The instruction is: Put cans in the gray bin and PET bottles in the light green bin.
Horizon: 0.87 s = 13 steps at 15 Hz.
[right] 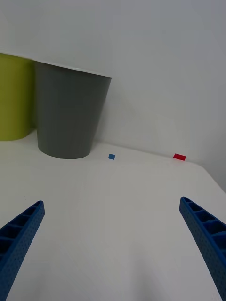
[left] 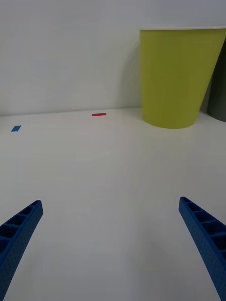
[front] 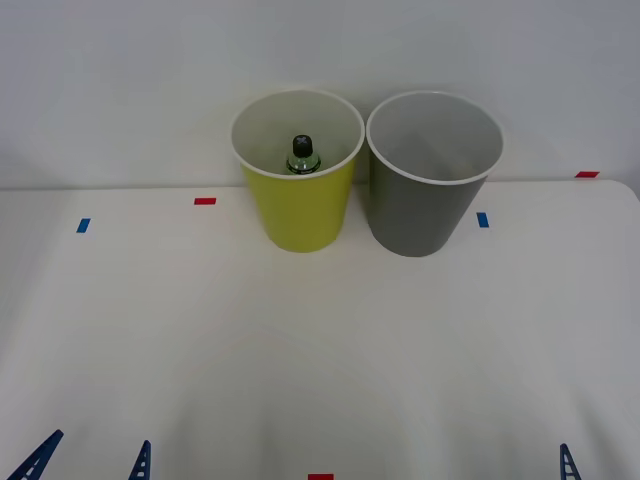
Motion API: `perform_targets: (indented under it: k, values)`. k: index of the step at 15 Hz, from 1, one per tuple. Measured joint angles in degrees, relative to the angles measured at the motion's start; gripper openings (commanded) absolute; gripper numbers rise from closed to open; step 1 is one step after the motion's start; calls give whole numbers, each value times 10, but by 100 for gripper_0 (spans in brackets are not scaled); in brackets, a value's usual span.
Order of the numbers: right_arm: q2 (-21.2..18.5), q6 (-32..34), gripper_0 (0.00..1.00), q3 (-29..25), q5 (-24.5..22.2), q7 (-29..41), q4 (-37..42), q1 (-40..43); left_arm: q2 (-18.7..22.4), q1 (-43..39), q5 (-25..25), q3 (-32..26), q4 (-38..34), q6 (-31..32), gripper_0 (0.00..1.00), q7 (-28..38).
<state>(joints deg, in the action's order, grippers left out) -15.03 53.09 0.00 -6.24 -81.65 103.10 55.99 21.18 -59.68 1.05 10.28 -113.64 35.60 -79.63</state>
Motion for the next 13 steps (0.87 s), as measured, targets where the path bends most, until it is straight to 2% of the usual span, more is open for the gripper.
perform_targets:
  k: [13]
  values:
    - [0,0,100,0,0,0,0,0,0,0,0,0,0,0,100,0]
